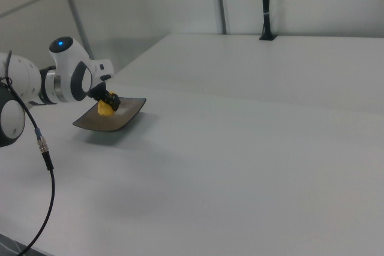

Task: Put potatoes on a ceramic plate
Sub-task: 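Lower the potato onto the plate and open the gripper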

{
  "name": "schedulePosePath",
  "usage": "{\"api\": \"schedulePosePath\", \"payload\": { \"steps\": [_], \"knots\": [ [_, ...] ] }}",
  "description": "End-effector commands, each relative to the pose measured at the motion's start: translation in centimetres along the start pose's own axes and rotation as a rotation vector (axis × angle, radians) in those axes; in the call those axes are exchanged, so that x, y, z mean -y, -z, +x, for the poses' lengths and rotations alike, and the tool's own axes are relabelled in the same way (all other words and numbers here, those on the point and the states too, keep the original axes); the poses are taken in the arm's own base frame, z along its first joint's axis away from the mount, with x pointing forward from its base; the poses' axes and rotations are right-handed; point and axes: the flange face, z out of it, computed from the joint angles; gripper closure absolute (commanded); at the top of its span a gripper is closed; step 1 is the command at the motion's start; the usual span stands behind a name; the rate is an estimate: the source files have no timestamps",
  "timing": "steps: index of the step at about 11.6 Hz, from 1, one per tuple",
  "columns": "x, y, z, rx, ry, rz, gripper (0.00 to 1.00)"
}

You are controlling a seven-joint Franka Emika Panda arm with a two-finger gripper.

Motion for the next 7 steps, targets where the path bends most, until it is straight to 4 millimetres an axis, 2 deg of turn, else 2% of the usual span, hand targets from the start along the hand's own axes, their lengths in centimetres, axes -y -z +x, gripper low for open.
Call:
{"api": "schedulePosePath", "payload": {
  "steps": [1, 2, 3, 4, 7],
  "knots": [
    [0.33, -1.82, -0.07, -0.037, -0.010, 0.014, 0.53],
    [0.19, -1.96, -0.11, -0.036, -0.011, 0.013, 0.33],
    [0.08, -2.06, -0.12, -0.035, -0.012, 0.011, 0.27],
    [0.06, -2.11, -0.18, -0.034, -0.014, 0.010, 0.00],
    [0.08, -2.01, -0.13, -0.043, 0.017, -0.003, 0.00]
  ]
}}
